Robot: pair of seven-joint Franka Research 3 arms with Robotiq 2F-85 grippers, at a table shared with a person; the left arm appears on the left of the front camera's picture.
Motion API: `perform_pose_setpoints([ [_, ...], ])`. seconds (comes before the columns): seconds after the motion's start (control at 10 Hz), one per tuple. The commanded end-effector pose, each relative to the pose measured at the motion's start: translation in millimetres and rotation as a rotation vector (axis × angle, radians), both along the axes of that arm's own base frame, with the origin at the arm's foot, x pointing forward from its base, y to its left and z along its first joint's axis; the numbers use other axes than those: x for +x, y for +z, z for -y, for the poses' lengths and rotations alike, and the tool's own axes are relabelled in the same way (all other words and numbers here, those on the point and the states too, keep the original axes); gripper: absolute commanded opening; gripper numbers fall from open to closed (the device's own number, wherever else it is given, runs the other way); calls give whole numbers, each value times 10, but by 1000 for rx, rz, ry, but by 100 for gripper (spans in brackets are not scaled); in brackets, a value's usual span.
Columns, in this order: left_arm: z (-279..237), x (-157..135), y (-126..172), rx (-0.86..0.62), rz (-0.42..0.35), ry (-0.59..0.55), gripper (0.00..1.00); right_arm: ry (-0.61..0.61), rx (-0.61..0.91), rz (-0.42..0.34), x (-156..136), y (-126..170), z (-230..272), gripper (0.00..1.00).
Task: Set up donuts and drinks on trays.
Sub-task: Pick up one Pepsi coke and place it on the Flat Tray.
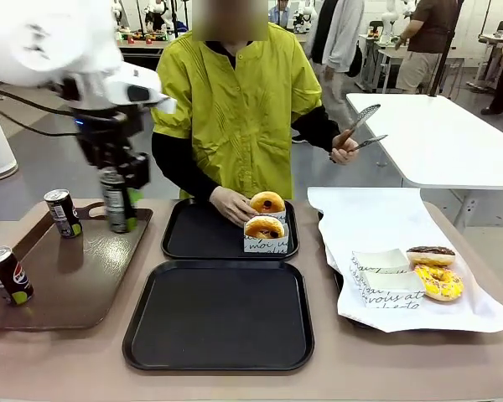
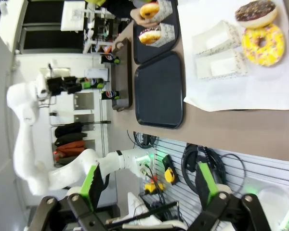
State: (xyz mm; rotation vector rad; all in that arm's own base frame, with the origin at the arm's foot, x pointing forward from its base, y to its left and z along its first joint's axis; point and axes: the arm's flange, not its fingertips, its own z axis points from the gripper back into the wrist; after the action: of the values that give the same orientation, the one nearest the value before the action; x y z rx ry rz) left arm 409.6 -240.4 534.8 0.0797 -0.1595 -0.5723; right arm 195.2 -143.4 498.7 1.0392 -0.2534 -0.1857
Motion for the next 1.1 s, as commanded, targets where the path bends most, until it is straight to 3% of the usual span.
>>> perform_pose_setpoints([
  [0.0, 296, 285, -99, -33, 52, 27, 57, 4, 12, 13, 12, 0, 4, 100],
  [0.2, 406, 444, -213, -55, 52, 59, 57, 4, 12, 13, 12, 0, 4, 100],
  [0.3, 357, 385, -131, -50, -17, 46, 57, 4, 12, 13, 12, 0, 4, 100],
  [0.4, 396, 416, -294, -62, 28, 25, 57, 4, 12, 13, 12, 0, 4, 100],
  [0.7, 404, 456, -313, -59, 11, 29, 57, 4, 12, 13, 12, 0, 4, 100],
  [0.9, 418, 932, -533, -122, 11, 31, 57, 4, 12, 13, 12, 0, 4, 100],
  [1.0, 401, 1024, -700, -142, 34, 48, 57, 4, 12, 13, 12, 0, 4, 100],
])
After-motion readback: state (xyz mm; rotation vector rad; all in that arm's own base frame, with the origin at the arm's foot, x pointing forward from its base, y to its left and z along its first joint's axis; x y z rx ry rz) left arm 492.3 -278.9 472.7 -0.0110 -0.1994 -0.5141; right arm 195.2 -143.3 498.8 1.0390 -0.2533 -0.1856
